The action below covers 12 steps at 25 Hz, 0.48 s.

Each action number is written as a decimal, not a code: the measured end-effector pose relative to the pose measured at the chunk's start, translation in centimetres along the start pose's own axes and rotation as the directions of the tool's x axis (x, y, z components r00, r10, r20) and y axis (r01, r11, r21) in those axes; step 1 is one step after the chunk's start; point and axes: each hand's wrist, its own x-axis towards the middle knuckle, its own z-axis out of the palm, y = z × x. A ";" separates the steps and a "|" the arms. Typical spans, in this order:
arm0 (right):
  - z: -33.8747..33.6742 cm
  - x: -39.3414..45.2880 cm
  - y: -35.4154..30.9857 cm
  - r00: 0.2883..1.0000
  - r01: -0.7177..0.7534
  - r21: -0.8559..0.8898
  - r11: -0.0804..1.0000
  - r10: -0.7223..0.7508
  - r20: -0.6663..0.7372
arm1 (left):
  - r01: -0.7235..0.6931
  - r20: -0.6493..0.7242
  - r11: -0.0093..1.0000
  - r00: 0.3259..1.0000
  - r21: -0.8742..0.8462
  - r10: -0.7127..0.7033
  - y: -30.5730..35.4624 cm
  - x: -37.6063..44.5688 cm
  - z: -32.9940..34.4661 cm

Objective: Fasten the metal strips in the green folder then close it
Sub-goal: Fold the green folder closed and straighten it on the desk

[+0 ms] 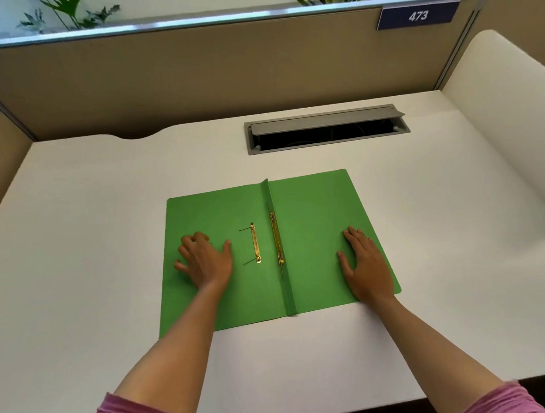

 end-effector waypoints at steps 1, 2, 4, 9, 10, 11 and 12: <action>0.0 0.0 0.0 1.000 -0.001 -0.002 1.000 0.001 -0.003 | 0.040 -0.006 0.999 0.999 0.006 -0.040 -0.4 0.3 -0.2; 0.0 0.0 0.1 1.000 -0.002 -0.002 1.000 0.002 -0.005 | 0.080 -0.004 0.997 0.997 0.018 -0.079 -0.7 0.5 -0.3; 0.0 0.0 0.0 1.000 -0.005 -0.003 1.000 0.005 -0.004 | 0.188 0.021 0.981 0.982 0.040 -0.189 -1.1 1.2 -0.5; 0.0 -0.1 0.0 1.000 -0.003 -0.009 1.000 0.003 -0.007 | 0.352 0.017 0.936 0.936 0.011 -0.352 -2.3 2.5 -0.8; 0.0 -0.1 0.0 1.000 -0.001 -0.011 1.000 0.001 -0.007 | 0.368 0.023 0.930 0.929 0.012 -0.368 -2.5 2.7 -0.8; 0.0 -0.1 0.0 1.000 0.001 -0.012 1.000 -0.001 -0.006 | 0.397 0.040 0.918 0.917 0.008 -0.397 -2.6 2.9 -0.8; 0.0 -0.1 0.0 1.000 0.000 -0.011 1.000 -0.001 -0.004 | 0.437 0.062 0.899 0.898 -0.002 -0.436 -2.7 3.0 -0.8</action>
